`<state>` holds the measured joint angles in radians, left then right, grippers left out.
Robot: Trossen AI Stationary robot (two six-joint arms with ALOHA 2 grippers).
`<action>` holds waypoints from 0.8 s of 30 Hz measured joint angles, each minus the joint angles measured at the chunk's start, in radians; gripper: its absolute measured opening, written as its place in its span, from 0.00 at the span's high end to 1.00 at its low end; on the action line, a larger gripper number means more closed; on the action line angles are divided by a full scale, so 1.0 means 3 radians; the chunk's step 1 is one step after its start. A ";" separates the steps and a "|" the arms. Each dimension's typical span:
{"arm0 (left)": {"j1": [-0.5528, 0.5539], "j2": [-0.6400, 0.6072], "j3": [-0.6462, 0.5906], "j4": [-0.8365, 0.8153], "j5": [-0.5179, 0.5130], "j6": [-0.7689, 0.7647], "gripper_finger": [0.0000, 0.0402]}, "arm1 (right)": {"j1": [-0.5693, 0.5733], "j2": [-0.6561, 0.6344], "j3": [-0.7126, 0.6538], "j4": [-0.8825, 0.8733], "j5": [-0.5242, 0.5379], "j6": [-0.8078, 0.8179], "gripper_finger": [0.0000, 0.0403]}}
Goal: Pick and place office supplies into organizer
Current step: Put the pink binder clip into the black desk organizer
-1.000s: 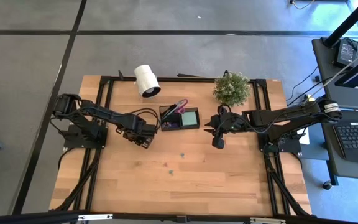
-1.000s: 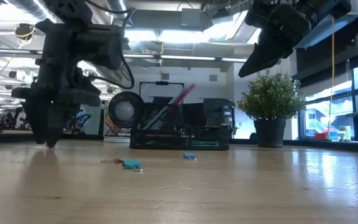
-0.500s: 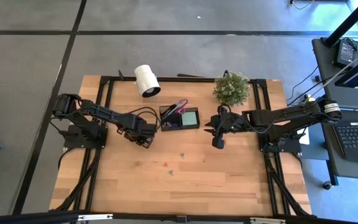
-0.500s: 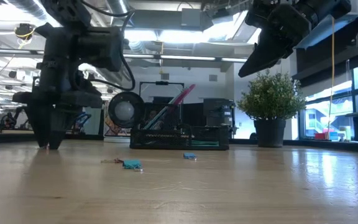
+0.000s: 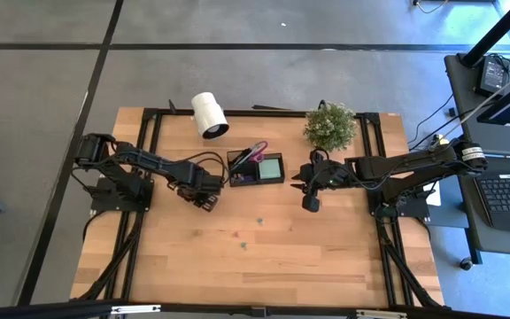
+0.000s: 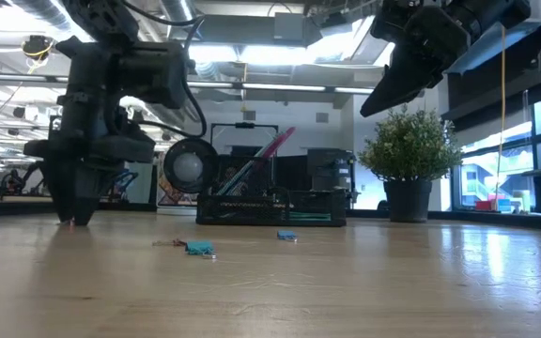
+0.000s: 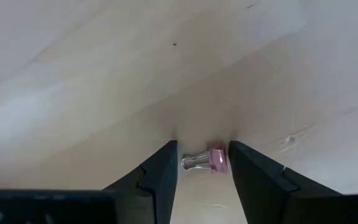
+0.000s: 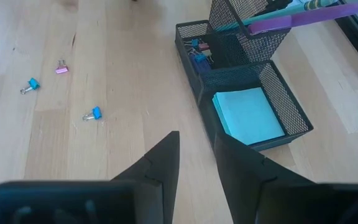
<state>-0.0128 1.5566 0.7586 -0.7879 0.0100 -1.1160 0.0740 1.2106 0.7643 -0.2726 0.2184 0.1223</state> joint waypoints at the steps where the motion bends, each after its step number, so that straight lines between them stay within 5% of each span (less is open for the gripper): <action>1: 0.0000 0.0000 0.0000 0.0000 -0.0003 0.0051 0.64 | -0.0001 0.0000 0.0000 0.0000 0.0000 0.0000 0.74; 7: -0.0001 0.0001 0.0000 0.0016 -0.0014 0.0525 0.64 | 0.0001 0.0000 0.0000 0.0000 0.0000 0.0000 0.74; 24: -0.0005 0.0004 0.0000 -0.0015 0.0033 0.3063 0.64 | 0.0000 0.0000 0.0000 0.0000 0.0000 0.0010 0.74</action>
<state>-0.0143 1.5578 0.7586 -0.7924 0.0200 -0.1972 0.0740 1.2106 0.7643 -0.2727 0.2184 0.1253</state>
